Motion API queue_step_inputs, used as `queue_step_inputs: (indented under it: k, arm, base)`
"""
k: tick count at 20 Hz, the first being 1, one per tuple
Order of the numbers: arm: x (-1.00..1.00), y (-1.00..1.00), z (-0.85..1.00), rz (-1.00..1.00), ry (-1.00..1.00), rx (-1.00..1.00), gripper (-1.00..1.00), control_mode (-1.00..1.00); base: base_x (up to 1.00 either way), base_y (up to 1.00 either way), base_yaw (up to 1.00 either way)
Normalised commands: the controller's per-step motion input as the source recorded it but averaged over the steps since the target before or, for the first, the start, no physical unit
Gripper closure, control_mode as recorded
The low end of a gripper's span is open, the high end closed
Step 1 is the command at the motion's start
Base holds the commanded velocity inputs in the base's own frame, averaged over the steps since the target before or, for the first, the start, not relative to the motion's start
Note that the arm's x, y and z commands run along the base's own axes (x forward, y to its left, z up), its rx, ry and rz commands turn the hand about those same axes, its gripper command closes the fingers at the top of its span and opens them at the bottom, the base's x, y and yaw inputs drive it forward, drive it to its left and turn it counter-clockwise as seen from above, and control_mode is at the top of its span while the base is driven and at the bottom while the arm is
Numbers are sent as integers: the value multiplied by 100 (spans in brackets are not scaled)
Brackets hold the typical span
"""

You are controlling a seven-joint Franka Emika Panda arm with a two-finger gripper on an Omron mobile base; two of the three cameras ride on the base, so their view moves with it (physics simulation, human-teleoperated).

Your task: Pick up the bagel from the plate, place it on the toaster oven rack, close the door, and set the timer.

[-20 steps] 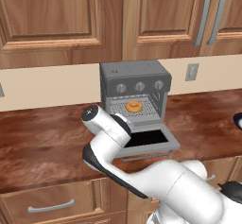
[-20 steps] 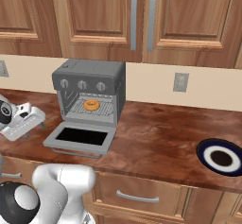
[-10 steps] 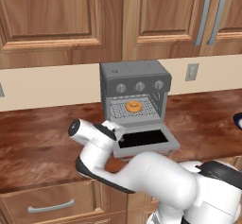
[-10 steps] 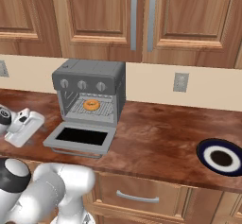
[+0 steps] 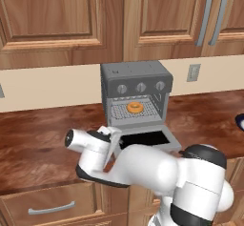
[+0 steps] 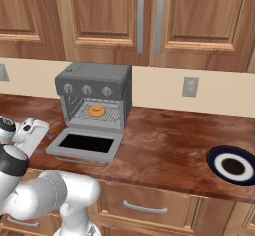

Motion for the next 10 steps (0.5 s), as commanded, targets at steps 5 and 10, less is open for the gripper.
queue_step_inputs:
  k: [5, 10]
  arm:
    - [25, 0, -13, 0, 0, -11, -100, -100]
    - [20, 0, -18, 0, 0, -10, -100, -100]
  base:
    - [0, 0, 0]
    - [0, 0, 0]
